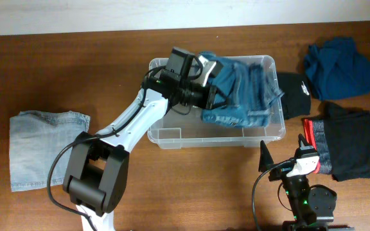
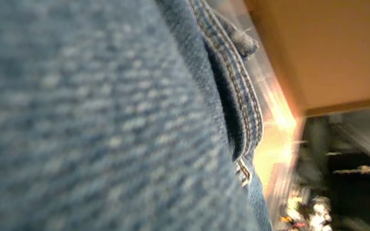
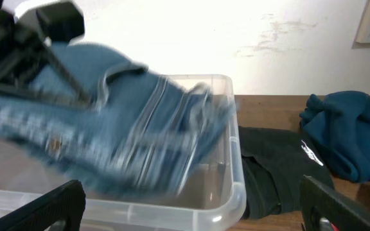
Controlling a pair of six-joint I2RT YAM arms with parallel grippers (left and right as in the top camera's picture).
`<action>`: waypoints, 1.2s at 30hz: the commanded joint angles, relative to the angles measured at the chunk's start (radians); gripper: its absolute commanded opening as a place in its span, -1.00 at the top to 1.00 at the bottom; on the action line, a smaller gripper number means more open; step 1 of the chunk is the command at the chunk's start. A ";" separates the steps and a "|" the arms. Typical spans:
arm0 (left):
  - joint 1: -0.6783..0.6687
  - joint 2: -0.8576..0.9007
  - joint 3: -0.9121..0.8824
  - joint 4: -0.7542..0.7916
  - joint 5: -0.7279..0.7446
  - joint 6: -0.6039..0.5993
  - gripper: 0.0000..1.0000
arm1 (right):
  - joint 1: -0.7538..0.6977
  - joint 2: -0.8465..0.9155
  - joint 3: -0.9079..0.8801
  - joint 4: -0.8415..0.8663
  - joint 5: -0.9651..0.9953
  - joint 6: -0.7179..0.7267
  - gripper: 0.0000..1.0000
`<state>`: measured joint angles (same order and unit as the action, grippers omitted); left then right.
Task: Pack container
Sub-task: 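Lift the jeans with the left gripper and carry them over the bin, then lower the jeans into the bin and release with the left gripper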
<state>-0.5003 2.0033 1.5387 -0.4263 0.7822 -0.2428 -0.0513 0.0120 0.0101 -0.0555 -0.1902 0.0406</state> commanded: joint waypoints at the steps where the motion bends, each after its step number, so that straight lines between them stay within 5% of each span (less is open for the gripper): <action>1: 0.006 -0.012 0.029 -0.085 -0.322 0.085 0.99 | 0.005 -0.008 -0.005 -0.005 -0.016 -0.007 -0.97; 11: 0.006 -0.012 0.029 -0.242 -0.701 0.088 0.87 | 0.005 -0.008 -0.005 -0.005 -0.016 -0.007 -0.97; 15: 0.006 -0.012 0.029 -0.300 -0.731 0.088 0.72 | 0.005 -0.008 -0.005 -0.005 -0.016 -0.007 -0.97; 22: 0.006 -0.029 0.031 -0.358 -0.730 0.087 0.93 | 0.005 -0.008 -0.005 -0.005 -0.016 -0.007 -0.97; 36: 0.008 -0.203 0.054 -0.383 -0.811 0.023 0.98 | 0.005 -0.008 -0.005 -0.005 -0.016 -0.007 -0.97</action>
<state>-0.5030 1.9015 1.5555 -0.8230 0.0628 -0.1856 -0.0517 0.0120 0.0101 -0.0555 -0.1902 0.0414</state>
